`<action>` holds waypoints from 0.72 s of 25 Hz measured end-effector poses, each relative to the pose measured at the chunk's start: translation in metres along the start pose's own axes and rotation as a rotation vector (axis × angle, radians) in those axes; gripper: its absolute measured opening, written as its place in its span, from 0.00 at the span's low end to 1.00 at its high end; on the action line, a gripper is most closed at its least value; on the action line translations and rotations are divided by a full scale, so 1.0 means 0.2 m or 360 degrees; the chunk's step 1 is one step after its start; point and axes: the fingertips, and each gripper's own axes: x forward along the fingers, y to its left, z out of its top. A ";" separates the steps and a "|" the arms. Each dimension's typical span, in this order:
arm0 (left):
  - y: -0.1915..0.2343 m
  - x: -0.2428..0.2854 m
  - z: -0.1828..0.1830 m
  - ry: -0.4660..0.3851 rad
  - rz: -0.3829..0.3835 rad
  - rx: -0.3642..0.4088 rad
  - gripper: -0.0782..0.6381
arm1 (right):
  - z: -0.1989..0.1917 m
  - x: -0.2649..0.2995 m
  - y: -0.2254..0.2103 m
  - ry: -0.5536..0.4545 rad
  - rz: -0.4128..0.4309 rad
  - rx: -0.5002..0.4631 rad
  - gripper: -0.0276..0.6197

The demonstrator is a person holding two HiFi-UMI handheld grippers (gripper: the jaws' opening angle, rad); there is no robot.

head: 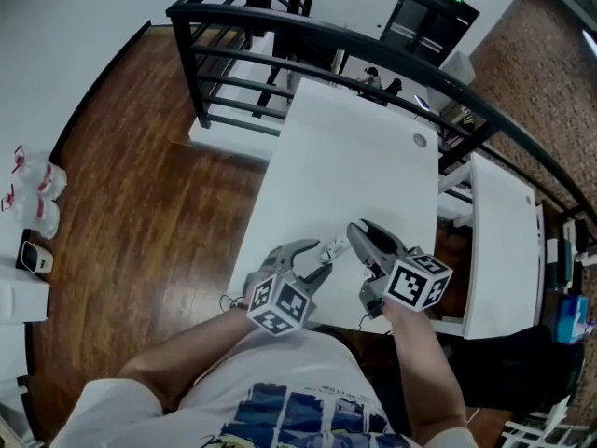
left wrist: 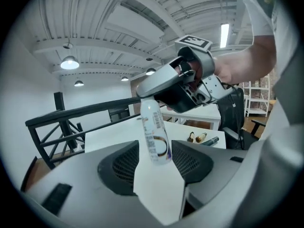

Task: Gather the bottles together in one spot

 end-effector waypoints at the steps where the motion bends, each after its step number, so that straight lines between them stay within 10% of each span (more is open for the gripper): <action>1: 0.03 -0.03 -0.02 0.0013 0.0000 -0.0057 0.42 | 0.03 0.02 -0.03 -0.0007 -0.0035 -0.0060 0.23; 18: 0.24 -0.38 -0.45 0.0332 -0.0084 -0.0927 0.42 | 0.36 0.55 -0.92 -0.0188 -0.0499 -0.0719 0.23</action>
